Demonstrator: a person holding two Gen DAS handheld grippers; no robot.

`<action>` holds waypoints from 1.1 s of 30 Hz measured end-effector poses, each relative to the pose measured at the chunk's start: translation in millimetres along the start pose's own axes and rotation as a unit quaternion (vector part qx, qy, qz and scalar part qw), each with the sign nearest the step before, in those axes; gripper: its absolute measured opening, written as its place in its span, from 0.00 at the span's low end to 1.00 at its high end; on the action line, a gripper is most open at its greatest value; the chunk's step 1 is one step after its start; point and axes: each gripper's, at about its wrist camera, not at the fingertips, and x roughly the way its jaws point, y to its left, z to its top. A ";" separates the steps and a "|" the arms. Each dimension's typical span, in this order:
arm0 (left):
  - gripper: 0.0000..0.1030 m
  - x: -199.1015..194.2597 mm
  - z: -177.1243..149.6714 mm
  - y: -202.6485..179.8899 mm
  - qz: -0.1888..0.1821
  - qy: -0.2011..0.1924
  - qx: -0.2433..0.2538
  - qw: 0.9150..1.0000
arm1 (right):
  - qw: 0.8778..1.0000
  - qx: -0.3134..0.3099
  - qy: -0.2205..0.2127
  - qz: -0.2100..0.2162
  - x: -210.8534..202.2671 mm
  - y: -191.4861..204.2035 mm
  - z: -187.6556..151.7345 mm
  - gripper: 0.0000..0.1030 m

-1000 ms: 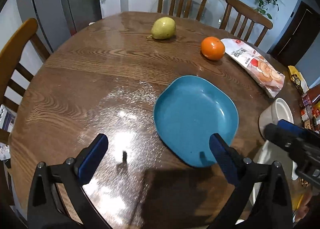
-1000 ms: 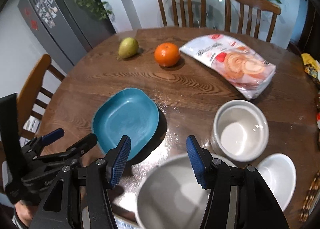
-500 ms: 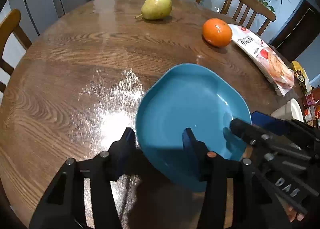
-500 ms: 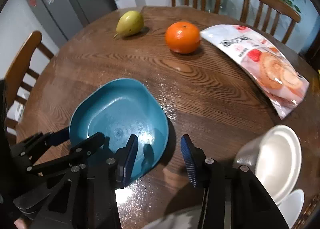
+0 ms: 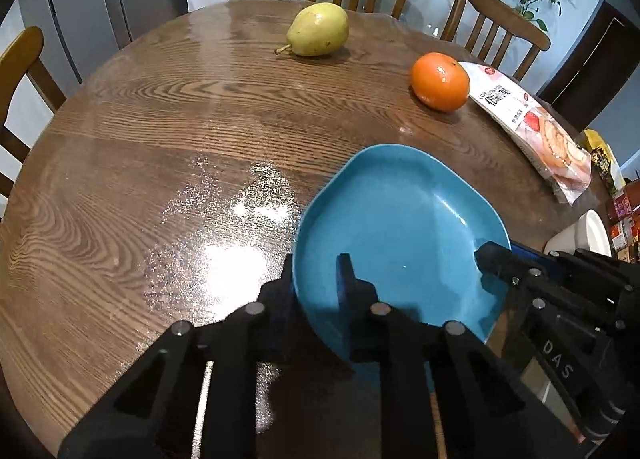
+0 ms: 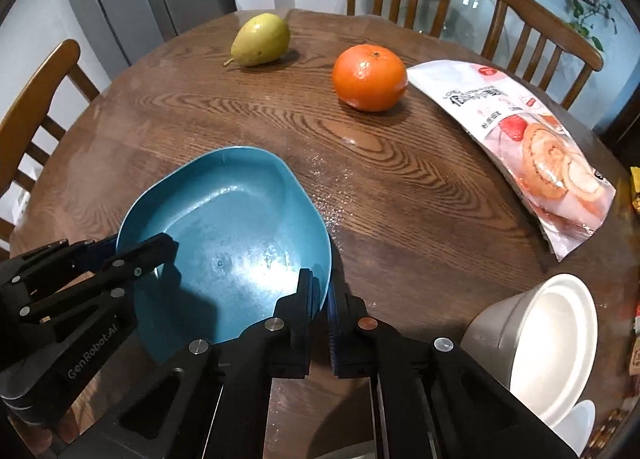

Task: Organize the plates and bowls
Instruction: 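Lift the teal dish with both grippers and lower it onto the stacked plates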

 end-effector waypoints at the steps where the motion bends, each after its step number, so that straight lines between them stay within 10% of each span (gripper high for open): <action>1: 0.15 -1.1 -0.7 0.7 -0.001 -0.001 -0.001 1.000 | 1.000 0.003 -0.001 0.000 -0.4 -0.2 0.2 0.07; 33: 0.14 -126.1 -83.7 -18.9 -0.021 -0.089 0.056 0.994 | 0.990 0.077 -0.108 0.052 -127.2 10.6 -114.3 0.07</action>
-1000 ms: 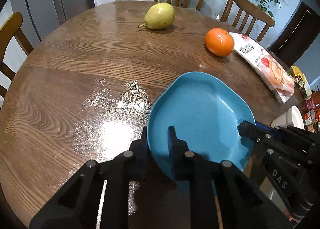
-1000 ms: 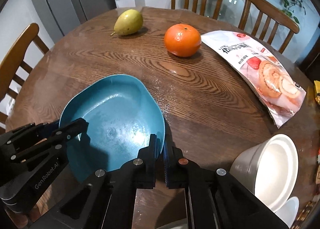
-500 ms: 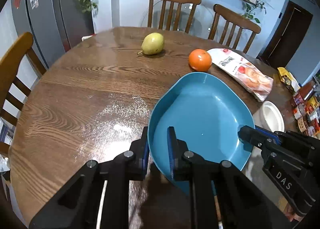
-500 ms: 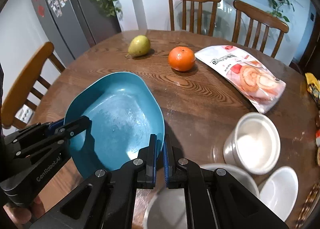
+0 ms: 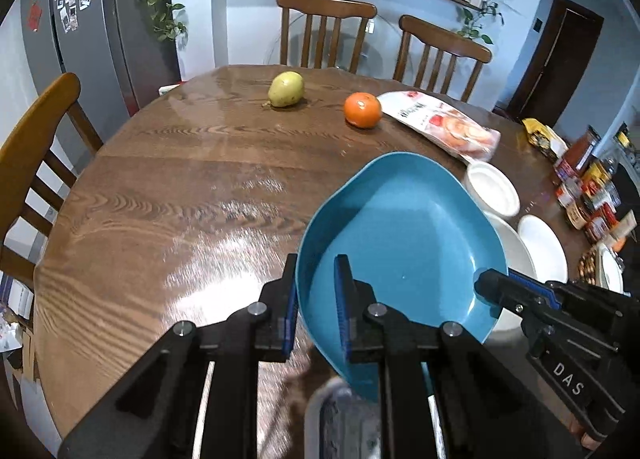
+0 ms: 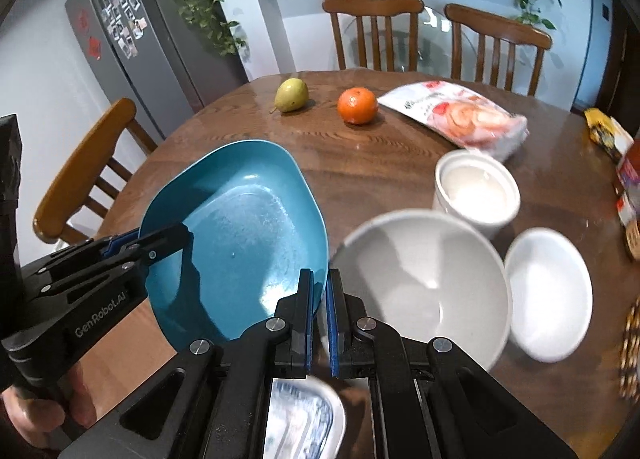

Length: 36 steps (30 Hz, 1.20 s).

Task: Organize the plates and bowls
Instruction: 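Lift the teal dish with both grippers and lower it onto the stacked plates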

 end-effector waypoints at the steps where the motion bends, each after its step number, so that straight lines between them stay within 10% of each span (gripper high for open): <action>1: 0.14 -2.1 -4.2 -1.6 -0.002 0.002 0.002 1.000 | 1.000 0.005 -0.001 0.002 -4.3 -1.4 -5.9 0.07; 36: 0.17 15.1 -90.2 -19.0 -0.042 0.111 0.082 0.990 | 0.991 0.089 0.101 0.015 -24.6 6.4 -140.6 0.13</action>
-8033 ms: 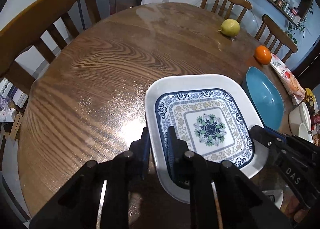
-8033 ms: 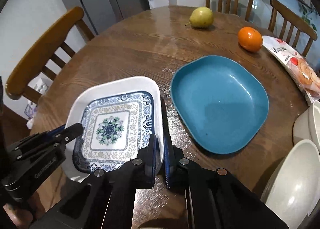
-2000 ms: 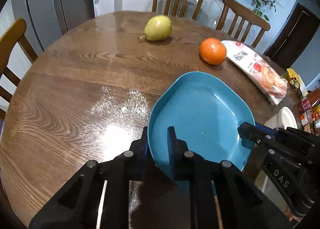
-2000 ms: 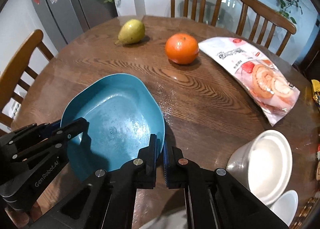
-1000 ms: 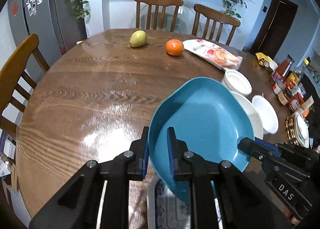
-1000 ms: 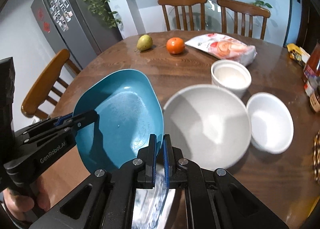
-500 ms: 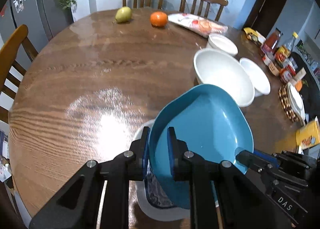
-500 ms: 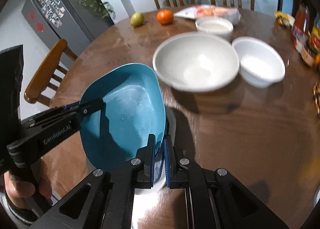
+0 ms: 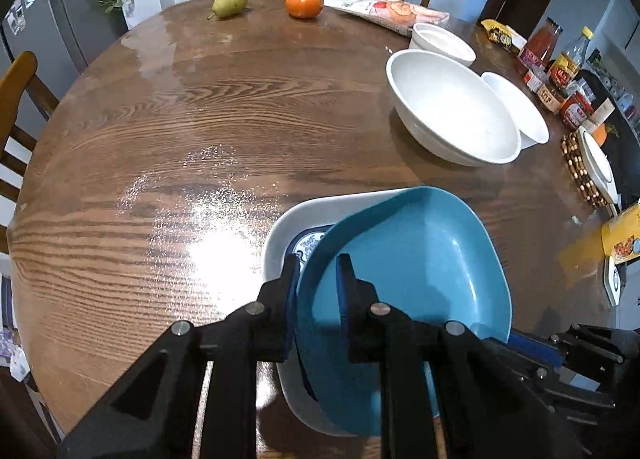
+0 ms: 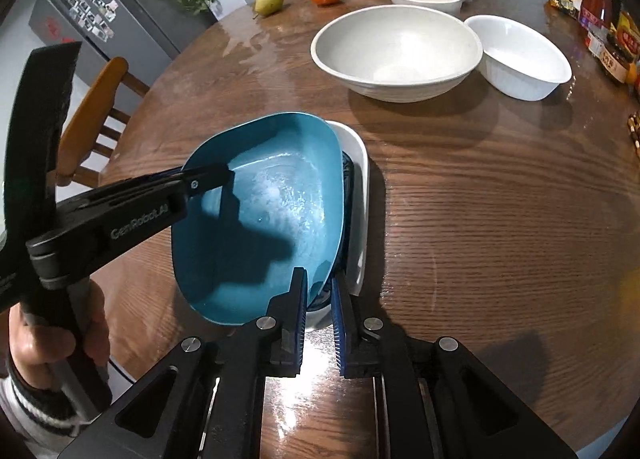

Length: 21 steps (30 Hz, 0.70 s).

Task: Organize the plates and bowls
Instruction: 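Lift the teal dish with both grippers and lower it onto the stacked plates, then open both grippers and withdraw from the teal dish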

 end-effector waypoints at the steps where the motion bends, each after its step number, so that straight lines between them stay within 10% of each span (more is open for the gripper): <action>1: 0.17 1.0 0.8 0.3 0.000 0.001 0.003 1.000 | 1.000 0.002 0.002 0.000 0.9 -0.4 -0.6 0.13; 21: 0.23 14.6 9.1 0.6 0.023 0.012 0.017 1.000 | 1.000 0.004 0.006 -0.010 7.0 3.1 -2.9 0.16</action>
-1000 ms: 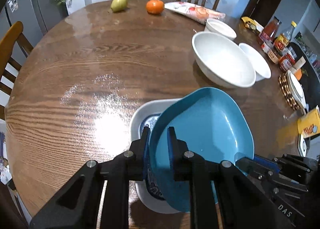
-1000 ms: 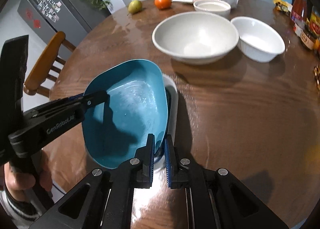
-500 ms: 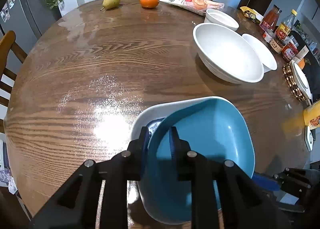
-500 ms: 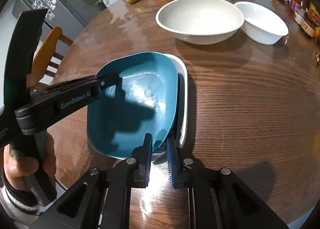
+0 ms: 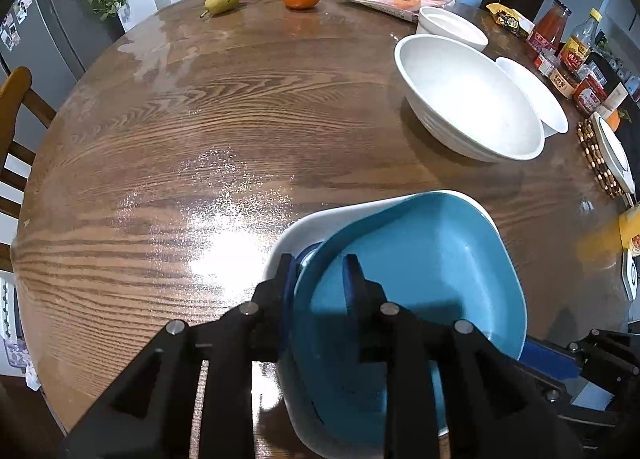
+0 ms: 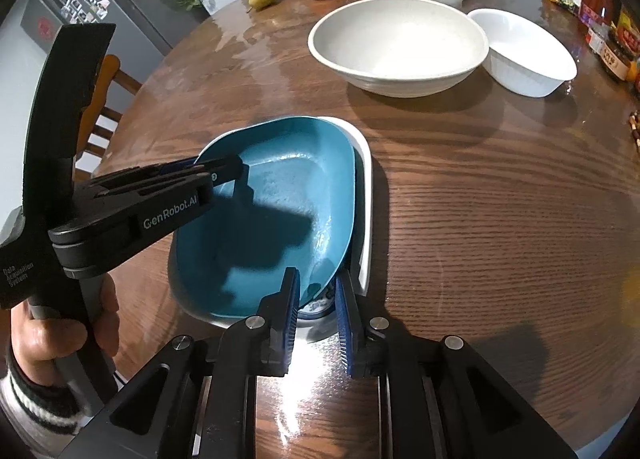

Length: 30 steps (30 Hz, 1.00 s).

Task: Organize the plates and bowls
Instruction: 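Open both grippers and withdraw from the teal dish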

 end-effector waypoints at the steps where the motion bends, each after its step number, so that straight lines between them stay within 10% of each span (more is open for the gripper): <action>1: 0.23 -0.7 0.3 -0.1 0.000 -0.002 -0.001 1.000 | 1.000 -0.001 -0.001 -0.001 -1.0 1.6 -0.4 0.16; 8: 0.31 -8.3 4.8 1.3 -0.008 -0.012 -0.019 1.000 | 1.000 -0.009 -0.016 -0.017 -16.1 3.0 0.4 0.16; 12: 0.65 -16.2 7.0 -2.2 -0.003 -0.024 -0.018 1.000 | 1.000 0.002 -0.021 -0.024 -25.4 -5.5 2.8 0.18; 21: 0.75 -25.2 11.2 -5.9 -0.011 -0.033 -0.024 0.999 | 0.998 0.038 -0.029 -0.039 -39.6 -33.0 4.6 0.52; 30: 0.79 -24.7 19.6 -20.5 -0.016 -0.029 -0.019 0.999 | 0.995 0.093 -0.041 -0.015 -54.5 -72.4 16.3 0.53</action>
